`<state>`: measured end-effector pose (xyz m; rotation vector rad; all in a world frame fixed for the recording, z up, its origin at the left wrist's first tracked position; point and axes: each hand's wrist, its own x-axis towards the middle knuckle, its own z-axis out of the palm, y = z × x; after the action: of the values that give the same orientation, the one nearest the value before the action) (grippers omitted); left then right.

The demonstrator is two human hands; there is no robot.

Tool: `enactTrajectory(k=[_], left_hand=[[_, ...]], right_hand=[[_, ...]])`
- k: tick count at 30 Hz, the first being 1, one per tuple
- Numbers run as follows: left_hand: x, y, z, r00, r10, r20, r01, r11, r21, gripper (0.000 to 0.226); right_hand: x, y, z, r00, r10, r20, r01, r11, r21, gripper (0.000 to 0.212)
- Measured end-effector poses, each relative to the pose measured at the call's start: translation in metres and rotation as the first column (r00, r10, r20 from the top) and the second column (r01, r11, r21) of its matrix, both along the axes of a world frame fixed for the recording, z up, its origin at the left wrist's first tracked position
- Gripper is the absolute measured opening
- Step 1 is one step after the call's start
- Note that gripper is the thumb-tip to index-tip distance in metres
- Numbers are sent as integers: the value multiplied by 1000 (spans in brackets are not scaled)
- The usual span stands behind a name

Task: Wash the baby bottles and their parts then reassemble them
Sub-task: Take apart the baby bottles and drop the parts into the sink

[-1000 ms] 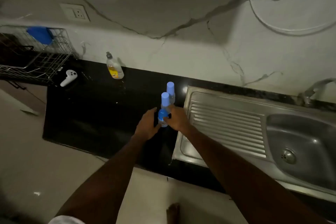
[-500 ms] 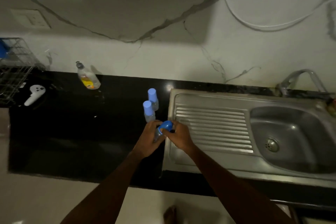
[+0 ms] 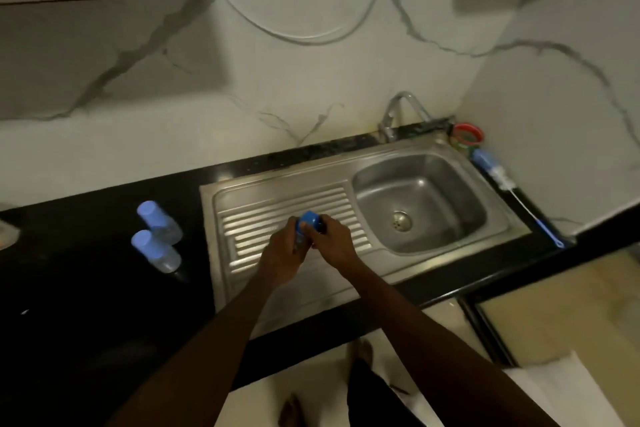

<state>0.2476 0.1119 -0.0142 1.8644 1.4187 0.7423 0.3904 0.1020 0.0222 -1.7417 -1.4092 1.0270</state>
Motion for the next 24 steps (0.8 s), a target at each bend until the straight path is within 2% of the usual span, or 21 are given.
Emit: enactTrajectory(k=[5,7,13,14,16,18,19,21,22,24], left_hand=[[56,22,-5,991,-47,-123,43,998,-41,40],[77,32,-10,983,-46,-180,36,998,-58,44],[128,54,-25,999,-41,-26,38,990,-132,56],[137,59,-27,1000,-9,-15,6,988,-156,58],[153,69,-32,997,67,-34,-72,978,-197,55],[166,75,-36,995,88,-47,-96,968,-233,49],[171,78,-37,994,104,-33,-109,959,-262,47],[181,83,-36,992,128,13,-117,939,-322,46],[186,84,-35,990,137,28,-119,933,-339,45],[194,85,-33,990,130,62,-103,938,-330,24]], right_hand=[[58,7,-6,998,-59,-39,58,998,-28,42],[79,16,-10,992,-68,-107,65,997,-30,40],[143,55,-36,994,16,-104,-24,997,-76,40],[155,62,-40,992,-1,-123,-5,998,-55,38],[180,76,-41,975,-149,-168,142,989,-53,33],[211,87,-47,948,-296,-116,289,954,-75,34],[231,94,-51,953,-302,-9,300,951,-69,35],[269,102,-66,962,-236,139,248,966,-73,33],[286,103,-71,966,-200,165,220,970,-108,34],[311,101,-74,976,-158,147,186,962,-200,45]])
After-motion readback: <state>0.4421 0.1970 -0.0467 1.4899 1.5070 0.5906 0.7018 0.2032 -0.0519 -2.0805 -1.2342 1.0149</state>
